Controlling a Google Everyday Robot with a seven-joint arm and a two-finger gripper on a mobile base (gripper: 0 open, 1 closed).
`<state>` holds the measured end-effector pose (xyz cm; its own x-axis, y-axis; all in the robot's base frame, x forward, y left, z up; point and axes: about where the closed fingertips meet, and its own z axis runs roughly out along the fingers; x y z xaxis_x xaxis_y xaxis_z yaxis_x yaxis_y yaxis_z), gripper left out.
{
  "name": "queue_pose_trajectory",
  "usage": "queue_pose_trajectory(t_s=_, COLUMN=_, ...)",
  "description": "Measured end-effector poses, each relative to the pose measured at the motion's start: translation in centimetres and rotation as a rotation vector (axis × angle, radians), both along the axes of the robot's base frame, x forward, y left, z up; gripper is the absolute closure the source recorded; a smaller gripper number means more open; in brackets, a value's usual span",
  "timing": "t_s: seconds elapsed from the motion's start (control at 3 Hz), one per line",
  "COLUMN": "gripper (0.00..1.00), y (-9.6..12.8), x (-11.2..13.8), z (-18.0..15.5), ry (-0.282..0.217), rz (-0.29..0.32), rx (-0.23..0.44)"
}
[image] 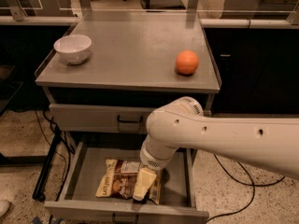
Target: Pick brown chip bag from middle drawer and place on counter
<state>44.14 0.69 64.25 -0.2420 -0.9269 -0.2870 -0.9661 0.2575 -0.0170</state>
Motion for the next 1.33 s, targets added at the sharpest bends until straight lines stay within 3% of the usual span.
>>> queue_pose_trajectory(t_s=0.33, gripper=0.00, y=0.0, x=0.0, z=0.0, ry=0.000, rz=0.000, rx=0.000)
queue_pose_trajectory(t_s=0.67, gripper=0.00, y=1.3, x=-0.1, z=-2.3, ry=0.024, rz=0.002, rx=0.014)
queue_pose_trajectory(t_s=1.33, gripper=0.00, y=5.7, x=1.5, z=-11.3, ry=0.082, rz=-0.011, rx=0.085)
